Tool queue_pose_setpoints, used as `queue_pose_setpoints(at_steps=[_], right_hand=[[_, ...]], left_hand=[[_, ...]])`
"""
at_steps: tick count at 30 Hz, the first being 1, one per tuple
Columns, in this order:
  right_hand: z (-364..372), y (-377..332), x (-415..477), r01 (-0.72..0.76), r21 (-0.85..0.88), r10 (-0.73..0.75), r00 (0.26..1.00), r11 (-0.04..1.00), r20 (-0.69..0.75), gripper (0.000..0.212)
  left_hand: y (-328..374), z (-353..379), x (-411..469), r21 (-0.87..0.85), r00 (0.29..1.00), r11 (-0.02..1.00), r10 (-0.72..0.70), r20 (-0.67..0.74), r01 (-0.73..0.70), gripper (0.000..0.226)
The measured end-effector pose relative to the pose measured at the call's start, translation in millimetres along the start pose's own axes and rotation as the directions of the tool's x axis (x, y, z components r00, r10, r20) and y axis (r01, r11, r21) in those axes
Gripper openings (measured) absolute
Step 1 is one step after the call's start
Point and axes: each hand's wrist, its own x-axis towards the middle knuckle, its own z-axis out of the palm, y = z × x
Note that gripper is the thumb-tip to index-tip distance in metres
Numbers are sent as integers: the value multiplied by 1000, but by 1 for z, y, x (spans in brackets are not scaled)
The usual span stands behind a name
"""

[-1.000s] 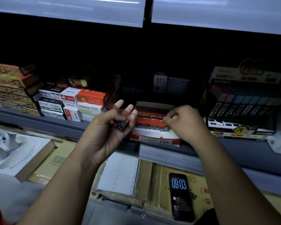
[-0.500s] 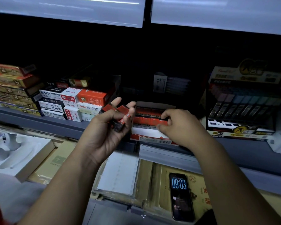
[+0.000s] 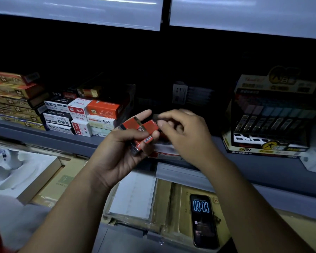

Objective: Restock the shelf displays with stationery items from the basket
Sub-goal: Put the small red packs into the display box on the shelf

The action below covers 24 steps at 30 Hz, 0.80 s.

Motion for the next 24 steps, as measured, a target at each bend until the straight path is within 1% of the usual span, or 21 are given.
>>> queue_pose_setpoints(at_steps=[2, 5, 7, 9, 11, 12, 14, 16, 19, 22, 24], right_hand=[[3, -1, 0, 1, -12, 0, 998, 1000, 58, 23], [2, -3, 0, -18, 41, 14, 995, 999, 98, 20], [0, -3, 0, -61, 139, 43, 991, 988, 127, 13], [-3, -3, 2, -140, 284, 101, 984, 949, 148, 7], [-7, 0, 4, -198, 380, 163, 979, 904, 122, 7], [-9, 3, 6, -208, 375, 187, 978, 903, 93, 8], [-15, 8, 7, -203, 298, 200, 979, 933, 39, 10], [-20, 14, 6, -209, 234, 211, 977, 950, 15, 12], [-29, 23, 6, -274, 147, 281, 959, 950, -30, 20], [-40, 33, 6, -313, -11, 312, 948, 950, -67, 27], [-46, 37, 4, -301, -95, 297, 953, 949, -59, 32]], left_hand=[[-1, 1, 0, 34, 1000, 999, 1, 4, -1, 66], [-2, 2, -1, 17, 1000, 1000, 12, -11, -12, 64], [-2, 1, -1, -2, 1000, 1000, 15, -15, -15, 67], [-2, 2, -1, -8, 999, 1000, 13, -35, -14, 68], [-2, 3, -1, -3, 998, 1000, 9, -60, -9, 67], [-2, 4, -1, 4, 998, 1000, 3, -65, -2, 67], [-1, 4, -2, 18, 998, 1000, -20, -61, 22, 64], [0, 4, -3, 13, 998, 999, -49, -49, 50, 60], [1, 2, -4, -4, 997, 998, -66, -46, 66, 61], [4, -1, -4, -26, 996, 997, -69, -52, 68, 62], [5, -3, -5, -60, 996, 995, -79, -49, 76, 63]])
